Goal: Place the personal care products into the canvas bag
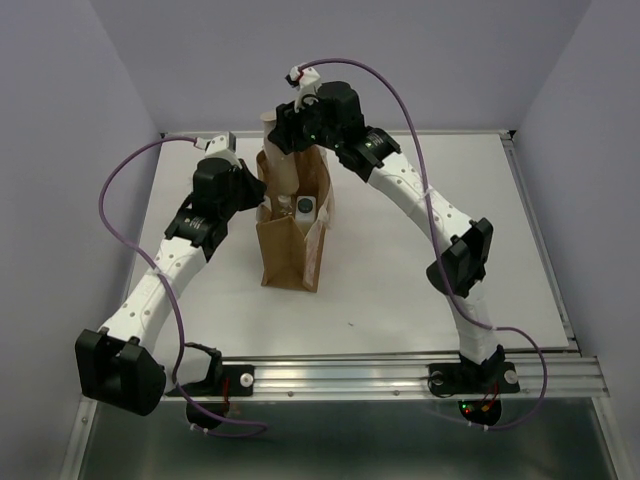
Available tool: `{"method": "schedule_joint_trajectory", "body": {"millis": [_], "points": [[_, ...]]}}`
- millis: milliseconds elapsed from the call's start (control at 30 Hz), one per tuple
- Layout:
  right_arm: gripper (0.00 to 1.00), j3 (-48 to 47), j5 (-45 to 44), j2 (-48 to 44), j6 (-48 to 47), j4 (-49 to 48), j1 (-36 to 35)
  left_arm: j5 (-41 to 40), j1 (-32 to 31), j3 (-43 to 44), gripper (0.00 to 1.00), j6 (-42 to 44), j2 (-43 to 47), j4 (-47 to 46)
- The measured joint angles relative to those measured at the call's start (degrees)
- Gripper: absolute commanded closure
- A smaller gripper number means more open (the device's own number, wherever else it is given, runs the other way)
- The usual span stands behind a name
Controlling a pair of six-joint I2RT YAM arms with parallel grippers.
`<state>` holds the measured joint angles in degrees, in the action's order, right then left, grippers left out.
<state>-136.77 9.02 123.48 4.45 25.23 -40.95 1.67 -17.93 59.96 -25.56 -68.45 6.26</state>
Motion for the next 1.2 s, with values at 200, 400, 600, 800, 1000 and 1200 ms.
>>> {"method": "schedule_joint_trajectory", "body": {"millis": [200,400,600,800,1000,1200], "points": [[0.99,3.91,-2.71,-0.02,0.31,-5.73,0.00,-0.33,0.00,0.00,1.00,0.02,0.61,0.57],[0.99,4.55,-4.74,-0.13,0.22,-6.82,0.04,-0.48,0.00,0.00,1.00,0.02,0.79,0.83],[0.99,4.50,-3.10,-1.38,-0.15,-5.55,0.04,-0.48,0.00,0.00,1.00,0.02,0.79,0.83],[0.99,4.26,-0.87,-3.58,-0.24,-4.09,0.00,-0.46,0.00,0.00,1.00,0.00,0.79,0.83],[0.99,0.09,-1.40,-5.22,-1.49,-6.12,0.00,-2.01,0.02,0.00,1.00,0.00,0.79,0.94],[0.99,0.48,-1.73,-6.47,-2.03,-6.88,0.00,-2.91,0.02,0.00,1.00,0.02,0.79,1.27]]}}
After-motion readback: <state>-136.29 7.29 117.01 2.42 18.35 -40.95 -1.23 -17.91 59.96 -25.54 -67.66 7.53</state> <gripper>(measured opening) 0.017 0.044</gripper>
